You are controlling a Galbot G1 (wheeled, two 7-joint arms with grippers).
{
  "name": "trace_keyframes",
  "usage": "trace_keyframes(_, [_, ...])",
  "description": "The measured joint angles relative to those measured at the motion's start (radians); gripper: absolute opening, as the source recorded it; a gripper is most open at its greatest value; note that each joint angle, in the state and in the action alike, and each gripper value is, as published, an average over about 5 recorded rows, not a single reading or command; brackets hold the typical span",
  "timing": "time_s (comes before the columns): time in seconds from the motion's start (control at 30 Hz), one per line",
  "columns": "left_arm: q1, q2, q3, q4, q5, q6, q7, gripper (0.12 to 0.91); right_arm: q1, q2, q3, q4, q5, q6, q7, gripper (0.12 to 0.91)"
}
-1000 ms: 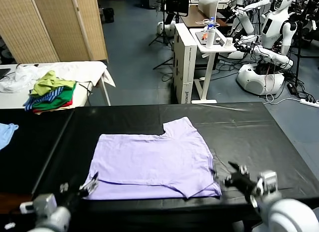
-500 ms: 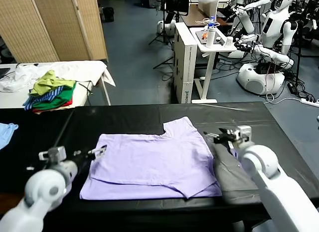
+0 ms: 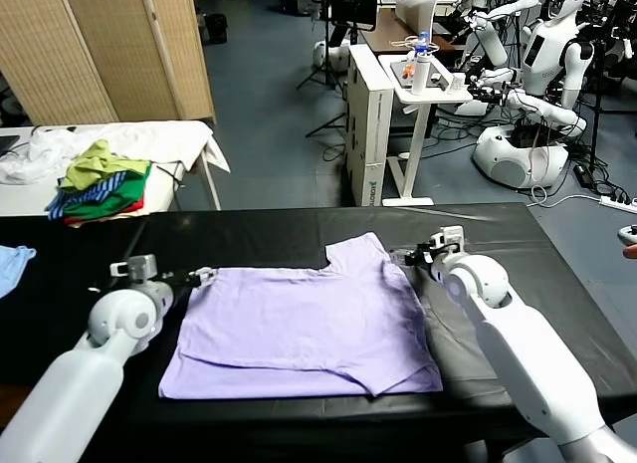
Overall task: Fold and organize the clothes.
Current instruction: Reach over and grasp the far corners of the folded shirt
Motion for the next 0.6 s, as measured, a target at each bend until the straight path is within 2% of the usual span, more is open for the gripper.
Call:
trace_keyframes(0.4, [-0.001,-0.007,0.004,0.038,0.015,-0.005,0.007,0.9,0.011,0.039,-0.016,-0.046,-0.031,0.0,-0.015,0.732])
trace_keyframes(0.5, [0.0,-0.01,0.004,0.04,0.016,-0.006,0.01,0.834,0.01,0.04,-0.015,-0.05,-0.034,0.001,-0.018,0.654])
trace_keyframes(0.6, [0.001,-0.012,0.003,0.039,0.016,-0.007,0.019,0.735,0.01,0.042,-0.012,-0.055,-0.036,0.001,-0.02,0.558])
